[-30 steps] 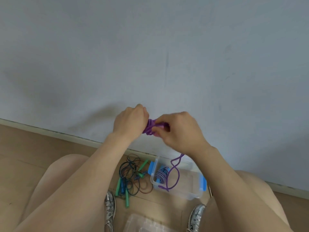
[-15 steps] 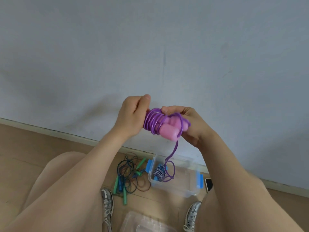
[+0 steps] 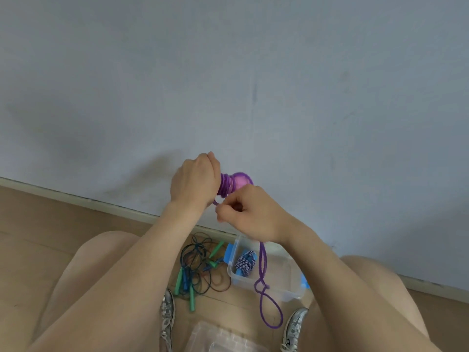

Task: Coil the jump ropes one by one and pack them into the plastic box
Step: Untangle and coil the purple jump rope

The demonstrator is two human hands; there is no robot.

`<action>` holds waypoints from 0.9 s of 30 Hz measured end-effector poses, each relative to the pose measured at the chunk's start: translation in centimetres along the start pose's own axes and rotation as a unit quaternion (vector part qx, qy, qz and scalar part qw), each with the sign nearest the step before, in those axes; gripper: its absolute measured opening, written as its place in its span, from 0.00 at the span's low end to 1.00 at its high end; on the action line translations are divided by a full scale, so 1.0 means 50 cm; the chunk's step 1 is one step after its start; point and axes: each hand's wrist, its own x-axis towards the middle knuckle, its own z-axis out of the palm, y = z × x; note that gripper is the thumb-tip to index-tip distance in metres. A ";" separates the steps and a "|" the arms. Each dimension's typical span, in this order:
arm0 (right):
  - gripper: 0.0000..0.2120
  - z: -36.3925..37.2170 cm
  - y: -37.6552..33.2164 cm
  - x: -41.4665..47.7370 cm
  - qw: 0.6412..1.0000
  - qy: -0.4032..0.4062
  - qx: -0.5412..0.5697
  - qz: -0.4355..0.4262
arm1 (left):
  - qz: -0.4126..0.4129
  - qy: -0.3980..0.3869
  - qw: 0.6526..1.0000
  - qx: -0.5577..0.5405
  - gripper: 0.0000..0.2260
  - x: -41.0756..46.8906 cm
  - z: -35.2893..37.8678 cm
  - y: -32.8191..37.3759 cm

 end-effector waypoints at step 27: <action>0.14 -0.089 0.093 0.026 0.975 0.214 0.061 -0.002 | 0.206 -0.234 0.934 -0.174 0.14 -0.019 -0.021 0.012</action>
